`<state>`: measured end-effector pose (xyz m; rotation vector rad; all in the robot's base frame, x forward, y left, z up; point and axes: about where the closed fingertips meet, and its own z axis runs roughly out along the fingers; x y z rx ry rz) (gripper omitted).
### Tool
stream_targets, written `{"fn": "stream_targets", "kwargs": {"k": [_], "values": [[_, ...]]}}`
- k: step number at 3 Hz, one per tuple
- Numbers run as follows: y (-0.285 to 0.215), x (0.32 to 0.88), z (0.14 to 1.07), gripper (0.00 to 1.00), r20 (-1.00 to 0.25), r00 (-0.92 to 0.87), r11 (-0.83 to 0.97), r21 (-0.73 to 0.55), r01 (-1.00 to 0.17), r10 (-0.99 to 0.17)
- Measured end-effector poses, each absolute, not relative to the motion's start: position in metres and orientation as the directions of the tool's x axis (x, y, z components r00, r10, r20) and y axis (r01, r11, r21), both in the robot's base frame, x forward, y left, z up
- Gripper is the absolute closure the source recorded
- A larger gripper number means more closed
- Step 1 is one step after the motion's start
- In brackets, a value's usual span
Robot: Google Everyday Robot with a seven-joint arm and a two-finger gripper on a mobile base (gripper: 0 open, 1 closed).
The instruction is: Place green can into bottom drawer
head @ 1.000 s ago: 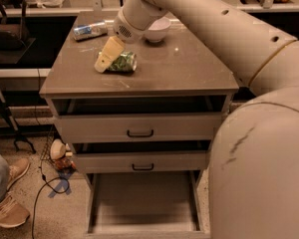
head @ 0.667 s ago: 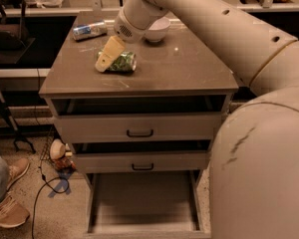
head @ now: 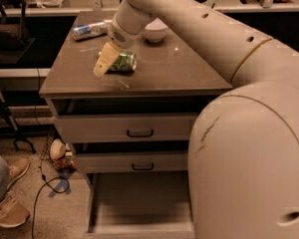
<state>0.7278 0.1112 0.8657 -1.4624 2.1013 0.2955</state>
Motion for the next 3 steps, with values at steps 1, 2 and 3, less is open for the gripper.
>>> {"fn": "stream_targets", "kwargs": {"k": [1, 2, 3], "values": [[0.112, 0.732, 0.854, 0.18, -0.553, -0.261, 0.384, -0.116, -0.916, -0.791], [0.112, 0.734, 0.845, 0.42, -0.554, -0.272, 0.387, -0.100, -0.916, -0.787], [0.112, 0.734, 0.840, 0.64, -0.562, -0.276, 0.388, -0.086, -0.918, -0.780]]}}
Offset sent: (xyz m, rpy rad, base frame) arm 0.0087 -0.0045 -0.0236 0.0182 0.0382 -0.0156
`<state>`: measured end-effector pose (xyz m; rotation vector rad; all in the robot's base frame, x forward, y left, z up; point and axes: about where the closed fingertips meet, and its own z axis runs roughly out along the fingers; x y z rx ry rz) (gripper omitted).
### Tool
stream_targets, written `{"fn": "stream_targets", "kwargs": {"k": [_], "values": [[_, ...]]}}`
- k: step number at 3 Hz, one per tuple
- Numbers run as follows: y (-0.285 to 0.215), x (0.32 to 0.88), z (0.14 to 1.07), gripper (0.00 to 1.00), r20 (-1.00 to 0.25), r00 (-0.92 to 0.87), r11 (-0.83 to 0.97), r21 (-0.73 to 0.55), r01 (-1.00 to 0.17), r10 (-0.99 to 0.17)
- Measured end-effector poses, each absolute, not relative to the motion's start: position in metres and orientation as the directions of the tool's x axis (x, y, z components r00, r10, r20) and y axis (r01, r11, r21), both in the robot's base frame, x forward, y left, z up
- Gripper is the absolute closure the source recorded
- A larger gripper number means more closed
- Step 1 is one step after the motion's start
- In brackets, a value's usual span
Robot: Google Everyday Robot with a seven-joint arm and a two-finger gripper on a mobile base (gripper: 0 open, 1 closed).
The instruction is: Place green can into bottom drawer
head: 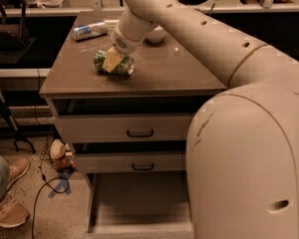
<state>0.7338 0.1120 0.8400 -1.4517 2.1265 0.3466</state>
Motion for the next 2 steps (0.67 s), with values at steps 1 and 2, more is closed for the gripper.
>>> {"fn": "stream_targets", "kwargs": {"k": [1, 2], "values": [[0.106, 0.729, 0.842, 0.88, -0.575, -0.286, 0.402, -0.082, -0.912, -0.766], [0.081, 0.712, 0.856, 1.00, -0.607, -0.324, 0.463, -0.082, -0.883, -0.726]]}}
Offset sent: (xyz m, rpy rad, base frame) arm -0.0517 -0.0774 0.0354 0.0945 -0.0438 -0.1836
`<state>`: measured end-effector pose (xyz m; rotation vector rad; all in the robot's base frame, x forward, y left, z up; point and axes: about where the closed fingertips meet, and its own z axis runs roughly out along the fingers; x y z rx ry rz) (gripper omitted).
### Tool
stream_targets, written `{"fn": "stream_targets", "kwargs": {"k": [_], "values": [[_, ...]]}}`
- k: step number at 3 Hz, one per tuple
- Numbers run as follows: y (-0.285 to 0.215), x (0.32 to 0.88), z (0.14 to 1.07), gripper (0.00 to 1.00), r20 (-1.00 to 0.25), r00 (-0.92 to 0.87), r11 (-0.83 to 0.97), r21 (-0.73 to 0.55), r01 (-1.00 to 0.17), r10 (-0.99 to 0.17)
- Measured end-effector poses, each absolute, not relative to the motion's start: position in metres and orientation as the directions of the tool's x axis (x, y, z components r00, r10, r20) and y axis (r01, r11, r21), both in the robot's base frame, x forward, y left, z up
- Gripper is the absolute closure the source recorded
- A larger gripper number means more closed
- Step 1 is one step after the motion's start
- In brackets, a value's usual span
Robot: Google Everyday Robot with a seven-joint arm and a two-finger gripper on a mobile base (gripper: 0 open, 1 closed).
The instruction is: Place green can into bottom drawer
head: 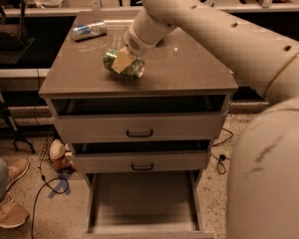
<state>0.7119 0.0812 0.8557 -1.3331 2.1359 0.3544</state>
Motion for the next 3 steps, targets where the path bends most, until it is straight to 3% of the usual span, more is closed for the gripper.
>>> {"fn": "stream_targets", "kwargs": {"k": [2, 3], "values": [[-0.008, 0.632, 0.866, 1.00, -0.618, -0.494, 0.651, -0.040, -0.758, -0.612], [-0.010, 0.627, 0.861, 1.00, -0.612, -0.496, 0.645, -0.032, -0.763, -0.617]]}}
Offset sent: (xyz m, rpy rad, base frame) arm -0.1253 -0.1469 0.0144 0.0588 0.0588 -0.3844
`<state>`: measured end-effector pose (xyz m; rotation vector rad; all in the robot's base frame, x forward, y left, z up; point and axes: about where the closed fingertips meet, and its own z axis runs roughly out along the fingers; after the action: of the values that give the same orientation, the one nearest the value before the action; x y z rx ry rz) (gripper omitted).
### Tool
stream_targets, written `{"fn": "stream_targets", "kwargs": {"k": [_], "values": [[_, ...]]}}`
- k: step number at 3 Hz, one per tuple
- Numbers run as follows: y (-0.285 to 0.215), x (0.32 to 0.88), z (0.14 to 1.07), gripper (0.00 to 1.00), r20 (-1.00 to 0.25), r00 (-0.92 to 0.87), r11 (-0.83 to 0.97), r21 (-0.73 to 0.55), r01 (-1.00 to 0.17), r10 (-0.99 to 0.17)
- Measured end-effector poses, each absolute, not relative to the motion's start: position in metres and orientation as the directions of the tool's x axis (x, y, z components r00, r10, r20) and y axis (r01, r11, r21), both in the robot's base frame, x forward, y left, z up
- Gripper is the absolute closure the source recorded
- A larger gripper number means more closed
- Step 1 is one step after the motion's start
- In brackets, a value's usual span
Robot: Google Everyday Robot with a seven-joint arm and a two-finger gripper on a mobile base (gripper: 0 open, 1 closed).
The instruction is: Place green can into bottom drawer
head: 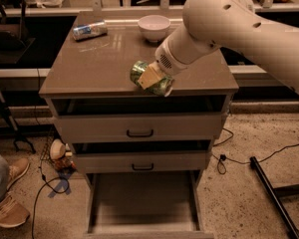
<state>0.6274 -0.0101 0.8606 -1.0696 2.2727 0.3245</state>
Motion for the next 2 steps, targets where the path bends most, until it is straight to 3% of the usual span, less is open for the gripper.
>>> {"fn": "stream_targets", "kwargs": {"k": [1, 2], "values": [[-0.019, 0.588, 0.864, 1.00, -0.629, -0.489, 0.641, -0.019, -0.767, -0.604], [-0.049, 0.513, 0.831, 1.00, -0.616, -0.530, 0.653, 0.033, -0.756, -0.583]]}}
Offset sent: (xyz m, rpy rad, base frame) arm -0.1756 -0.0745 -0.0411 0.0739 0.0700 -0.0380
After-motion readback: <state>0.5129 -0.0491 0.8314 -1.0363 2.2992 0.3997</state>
